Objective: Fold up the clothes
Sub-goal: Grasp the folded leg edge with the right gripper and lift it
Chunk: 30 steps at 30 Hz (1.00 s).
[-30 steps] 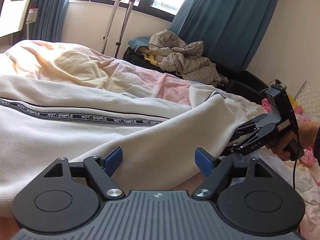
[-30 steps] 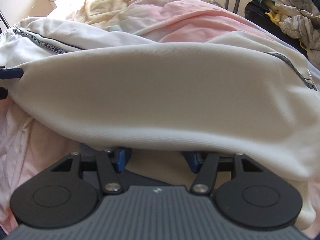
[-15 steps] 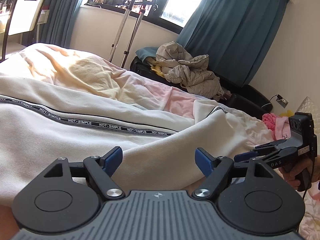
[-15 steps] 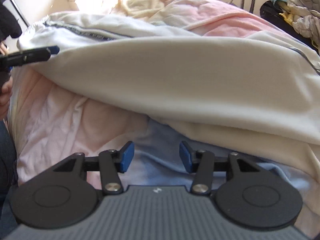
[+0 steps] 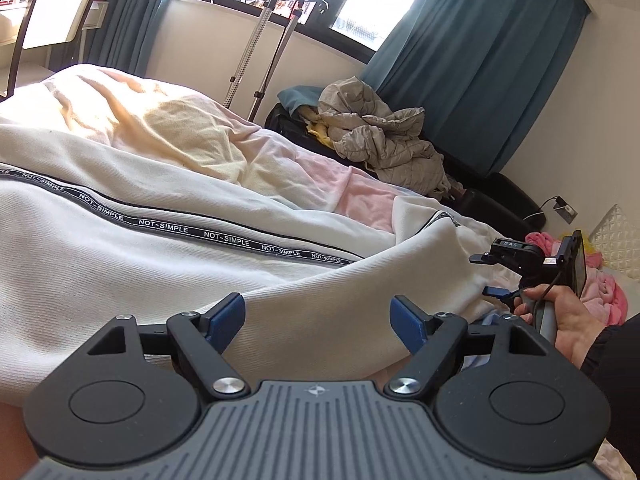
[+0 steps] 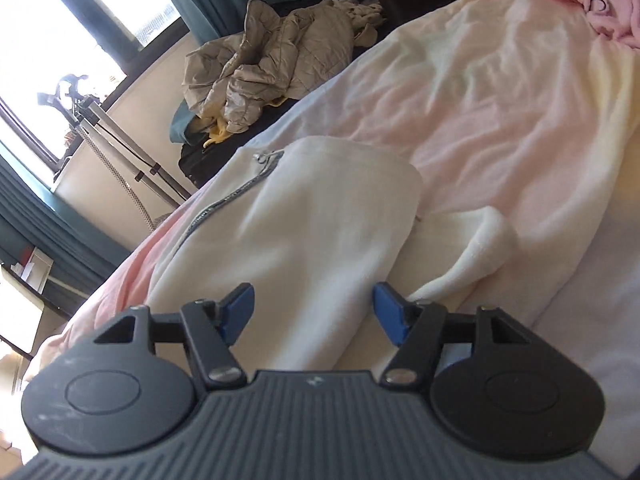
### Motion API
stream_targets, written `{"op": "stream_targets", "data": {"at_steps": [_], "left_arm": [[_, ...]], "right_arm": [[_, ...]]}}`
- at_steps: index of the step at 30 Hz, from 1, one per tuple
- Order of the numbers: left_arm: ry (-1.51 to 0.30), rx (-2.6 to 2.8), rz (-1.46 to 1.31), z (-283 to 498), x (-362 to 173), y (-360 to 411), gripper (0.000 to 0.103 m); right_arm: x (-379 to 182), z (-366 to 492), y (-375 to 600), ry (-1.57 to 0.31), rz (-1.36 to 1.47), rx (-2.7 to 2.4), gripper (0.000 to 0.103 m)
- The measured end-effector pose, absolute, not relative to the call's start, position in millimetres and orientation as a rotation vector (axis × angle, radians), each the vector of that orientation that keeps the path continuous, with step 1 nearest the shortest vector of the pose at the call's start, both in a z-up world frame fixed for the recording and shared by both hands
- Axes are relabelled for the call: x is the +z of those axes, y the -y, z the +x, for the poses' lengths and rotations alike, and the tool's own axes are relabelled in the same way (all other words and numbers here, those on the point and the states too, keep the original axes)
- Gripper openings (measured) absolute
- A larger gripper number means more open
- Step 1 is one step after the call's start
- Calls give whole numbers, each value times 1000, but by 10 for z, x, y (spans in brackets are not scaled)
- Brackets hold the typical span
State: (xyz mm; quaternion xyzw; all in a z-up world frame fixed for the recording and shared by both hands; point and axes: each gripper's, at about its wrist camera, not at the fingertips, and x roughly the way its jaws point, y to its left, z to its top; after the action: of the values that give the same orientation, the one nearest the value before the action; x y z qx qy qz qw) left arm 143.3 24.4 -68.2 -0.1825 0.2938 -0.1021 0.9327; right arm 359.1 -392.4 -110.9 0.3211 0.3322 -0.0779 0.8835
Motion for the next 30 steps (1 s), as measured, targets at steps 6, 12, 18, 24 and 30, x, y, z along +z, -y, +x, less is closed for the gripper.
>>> {"op": "stream_targets", "data": {"at_steps": [6, 12, 18, 24, 30], "left_arm": [[-612, -206, -371, 1506, -766, -224, 82], [-604, -205, -386, 1476, -752, -221, 82], [-597, -211, -374, 1404, -717, -199, 82], [-605, -209, -367, 1426, -751, -187, 82], [-615, -204, -375, 1469, -785, -190, 82]], "right_arm": [[-1020, 3679, 3745, -588, 605, -178, 4], [-694, 3391, 3937, -447, 601, -145, 4], [-830, 3089, 4173, -453, 648, -205, 4], [-1120, 2838, 4342, -472, 778, -255, 4], [-1155, 2815, 4491, -468, 918, -280, 60]]}}
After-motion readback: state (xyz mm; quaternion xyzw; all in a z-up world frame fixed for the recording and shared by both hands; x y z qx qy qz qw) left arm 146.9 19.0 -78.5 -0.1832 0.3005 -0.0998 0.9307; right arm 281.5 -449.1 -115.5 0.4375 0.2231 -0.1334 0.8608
